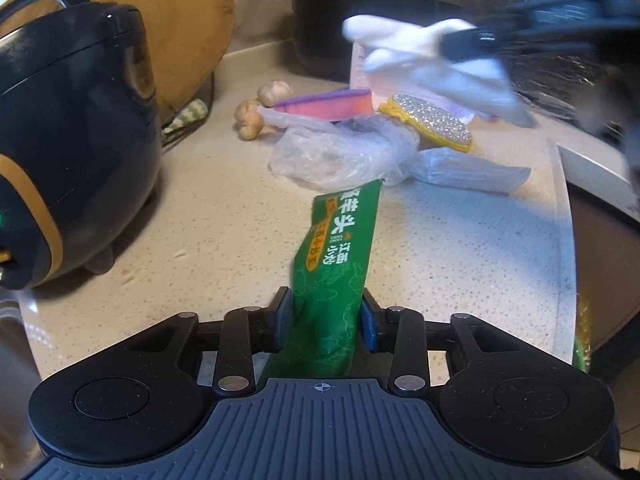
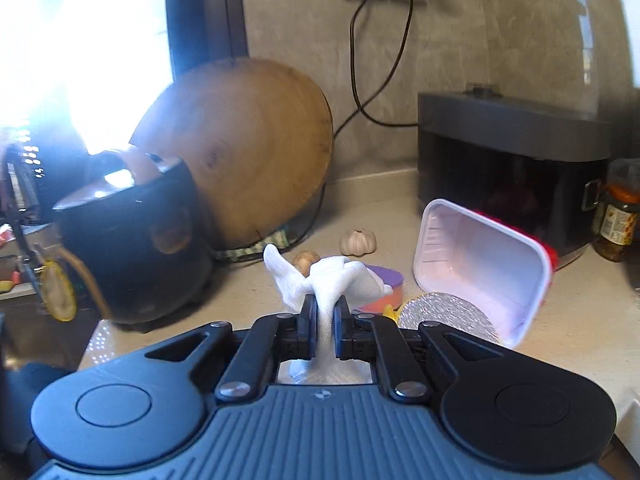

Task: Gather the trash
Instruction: 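Carry the sachet and tissue over the bin and open both tools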

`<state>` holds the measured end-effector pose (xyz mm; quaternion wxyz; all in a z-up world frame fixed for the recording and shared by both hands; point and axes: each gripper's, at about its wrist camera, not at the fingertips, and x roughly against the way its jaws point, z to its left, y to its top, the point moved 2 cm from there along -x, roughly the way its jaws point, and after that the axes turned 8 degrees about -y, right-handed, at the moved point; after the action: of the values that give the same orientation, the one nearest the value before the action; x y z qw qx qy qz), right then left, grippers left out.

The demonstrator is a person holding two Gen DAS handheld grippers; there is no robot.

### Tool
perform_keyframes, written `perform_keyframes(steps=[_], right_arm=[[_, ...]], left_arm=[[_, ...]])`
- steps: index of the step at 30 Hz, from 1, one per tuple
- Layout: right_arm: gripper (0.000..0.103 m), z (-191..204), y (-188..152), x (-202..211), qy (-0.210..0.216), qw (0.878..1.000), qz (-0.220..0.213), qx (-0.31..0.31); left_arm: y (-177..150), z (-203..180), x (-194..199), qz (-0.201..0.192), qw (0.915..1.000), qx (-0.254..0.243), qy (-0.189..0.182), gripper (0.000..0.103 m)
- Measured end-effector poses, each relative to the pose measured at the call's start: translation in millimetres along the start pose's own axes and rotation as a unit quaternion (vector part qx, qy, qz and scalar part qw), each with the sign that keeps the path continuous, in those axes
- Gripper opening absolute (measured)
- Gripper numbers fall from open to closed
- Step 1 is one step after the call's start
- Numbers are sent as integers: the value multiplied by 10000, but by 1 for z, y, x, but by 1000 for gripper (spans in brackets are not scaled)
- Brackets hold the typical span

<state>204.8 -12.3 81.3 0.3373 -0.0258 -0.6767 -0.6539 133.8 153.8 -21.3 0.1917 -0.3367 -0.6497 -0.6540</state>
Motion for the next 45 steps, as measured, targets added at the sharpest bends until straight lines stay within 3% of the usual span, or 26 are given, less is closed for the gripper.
perform_keyframes(steps=[4,6,10,13,18,23,28,31,35,38,42,45], right_arm=[[8,-6,-13,26,67,9999,-76,-45],[8,-12,-19,41,93,9998,-132,-74],[8,-32,-35,77,54,9991,-368,-192],[8,-52,-51,102,-94,9978,-536,-388],[8,-90,-86,146,-700,9919,-866,-613],[8,-132,-134,175,-1304,9853,-591,-937],[8,-178,-198,169,-1891,9715,68,-1426],[8,-204,-246,147,-1928,9615,552,-1881],[8,-235,-311,94,-1721,9414,1455,-2509],[8,-249,-346,65,-1766,9227,2125,-2690],[8,-256,-362,49,-1521,9162,2448,-2786],[8,-261,-373,42,-1551,9068,2674,-2866]], left_arm=[[1,-1,6,-186,9992,304,-186,21],[4,-8,15,-396,9984,314,-258,20],[10,-44,41,-859,9960,-128,-225,20],[10,-85,58,-1208,9903,-493,-482,20],[0,-153,51,-1220,9822,-947,-1072,20],[-25,-203,1,-642,9731,-806,-2061,20],[-76,-237,-92,756,9606,-329,-2653,20],[-113,-242,-165,1862,9482,291,-2557,20],[-163,-238,-244,3087,9260,1072,-1892,20],[-181,-242,-264,3203,9309,931,-1488,20],[-175,-253,-274,3014,9414,648,-1365,20],[-173,-267,-282,2993,9435,448,-1351,20]])
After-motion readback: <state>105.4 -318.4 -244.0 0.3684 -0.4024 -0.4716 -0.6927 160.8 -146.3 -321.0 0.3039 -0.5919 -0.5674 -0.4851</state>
